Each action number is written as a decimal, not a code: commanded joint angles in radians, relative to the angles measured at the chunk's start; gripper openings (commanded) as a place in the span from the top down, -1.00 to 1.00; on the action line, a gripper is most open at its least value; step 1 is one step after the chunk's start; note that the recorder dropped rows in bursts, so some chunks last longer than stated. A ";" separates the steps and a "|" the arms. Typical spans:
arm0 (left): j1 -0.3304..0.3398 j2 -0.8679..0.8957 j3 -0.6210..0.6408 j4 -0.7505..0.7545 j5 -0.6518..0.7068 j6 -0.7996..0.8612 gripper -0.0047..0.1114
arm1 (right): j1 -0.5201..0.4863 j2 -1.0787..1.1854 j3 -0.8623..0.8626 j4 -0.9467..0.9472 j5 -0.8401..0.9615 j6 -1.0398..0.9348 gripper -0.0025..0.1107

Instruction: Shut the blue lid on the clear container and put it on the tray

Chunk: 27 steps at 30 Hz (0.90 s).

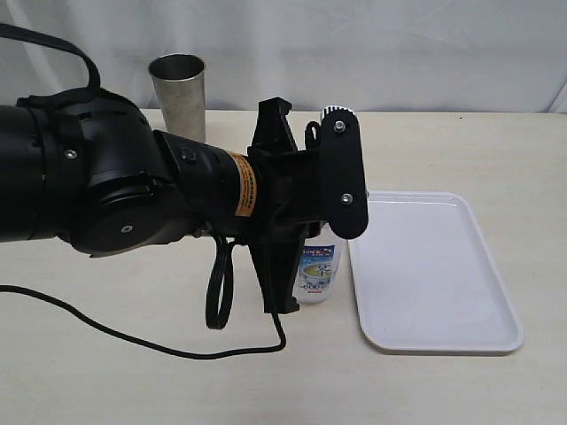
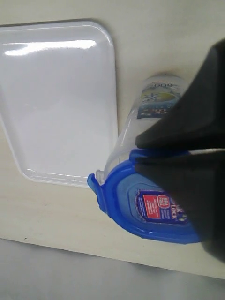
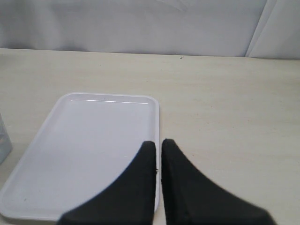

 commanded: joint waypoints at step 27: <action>-0.008 -0.008 0.004 -0.056 -0.009 0.005 0.92 | -0.003 -0.005 0.003 -0.001 -0.005 0.001 0.88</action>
